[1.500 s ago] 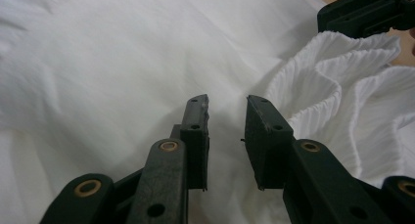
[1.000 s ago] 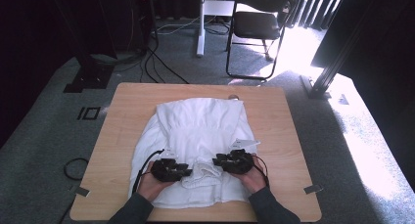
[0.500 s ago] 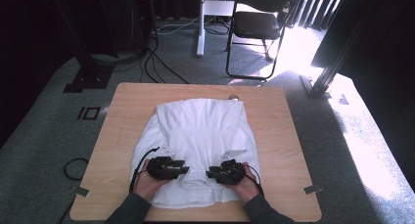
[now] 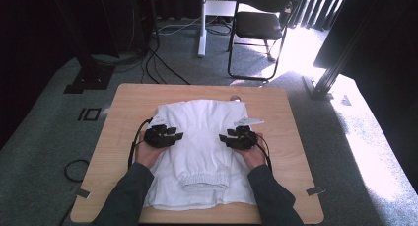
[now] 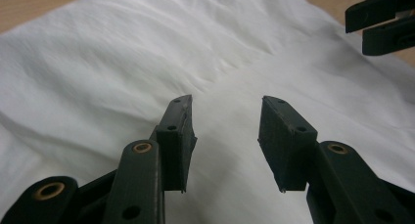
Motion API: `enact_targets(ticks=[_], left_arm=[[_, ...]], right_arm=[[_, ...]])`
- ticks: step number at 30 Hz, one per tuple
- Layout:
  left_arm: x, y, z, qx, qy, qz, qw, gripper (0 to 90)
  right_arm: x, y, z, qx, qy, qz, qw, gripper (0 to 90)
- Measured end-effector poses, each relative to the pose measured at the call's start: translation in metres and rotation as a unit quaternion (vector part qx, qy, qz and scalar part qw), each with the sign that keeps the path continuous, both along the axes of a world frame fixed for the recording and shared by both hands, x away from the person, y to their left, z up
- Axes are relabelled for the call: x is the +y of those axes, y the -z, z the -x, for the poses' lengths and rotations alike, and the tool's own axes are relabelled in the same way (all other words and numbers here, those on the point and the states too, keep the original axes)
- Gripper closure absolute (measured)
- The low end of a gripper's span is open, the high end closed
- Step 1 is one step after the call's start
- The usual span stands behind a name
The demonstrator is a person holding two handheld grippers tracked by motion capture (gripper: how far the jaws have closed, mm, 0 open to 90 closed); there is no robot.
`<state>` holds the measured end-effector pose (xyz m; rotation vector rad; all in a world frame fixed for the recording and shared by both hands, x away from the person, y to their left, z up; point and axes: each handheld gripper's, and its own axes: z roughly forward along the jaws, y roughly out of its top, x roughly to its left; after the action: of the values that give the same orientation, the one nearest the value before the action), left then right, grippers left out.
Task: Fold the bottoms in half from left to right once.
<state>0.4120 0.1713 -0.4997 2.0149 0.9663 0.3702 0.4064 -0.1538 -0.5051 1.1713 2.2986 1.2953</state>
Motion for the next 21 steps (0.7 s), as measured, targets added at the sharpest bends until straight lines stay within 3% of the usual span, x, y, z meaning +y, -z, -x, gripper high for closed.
enact_targets(ticks=[4,7,10,16,18,21], left_arm=[[-0.004,0.013,-0.019,0.014,-0.016,-0.009,0.9997,57.7],[-0.004,0.028,-0.028,0.041,-0.023,-0.010,0.9988,57.9],[-0.004,0.037,-0.031,0.054,-0.023,-0.012,0.9982,57.9],[0.000,0.046,-0.026,0.059,-0.021,0.006,0.9981,57.5],[0.003,0.049,-0.023,0.062,-0.022,0.023,0.9976,57.5],[0.004,0.050,-0.016,0.063,-0.017,0.026,0.9975,57.5]], right_arm=[[0.008,0.006,-0.026,-0.005,0.018,0.032,0.9993,50.1],[0.015,0.019,-0.040,0.009,0.028,0.058,0.9979,49.6],[0.018,0.032,-0.046,0.022,0.030,0.073,0.9966,48.8],[0.015,0.044,-0.044,0.041,0.034,0.058,0.9969,48.3],[0.013,0.046,-0.042,0.042,0.034,0.049,0.9973,48.3],[0.012,0.046,-0.037,0.040,0.029,0.048,0.9976,48.3]])
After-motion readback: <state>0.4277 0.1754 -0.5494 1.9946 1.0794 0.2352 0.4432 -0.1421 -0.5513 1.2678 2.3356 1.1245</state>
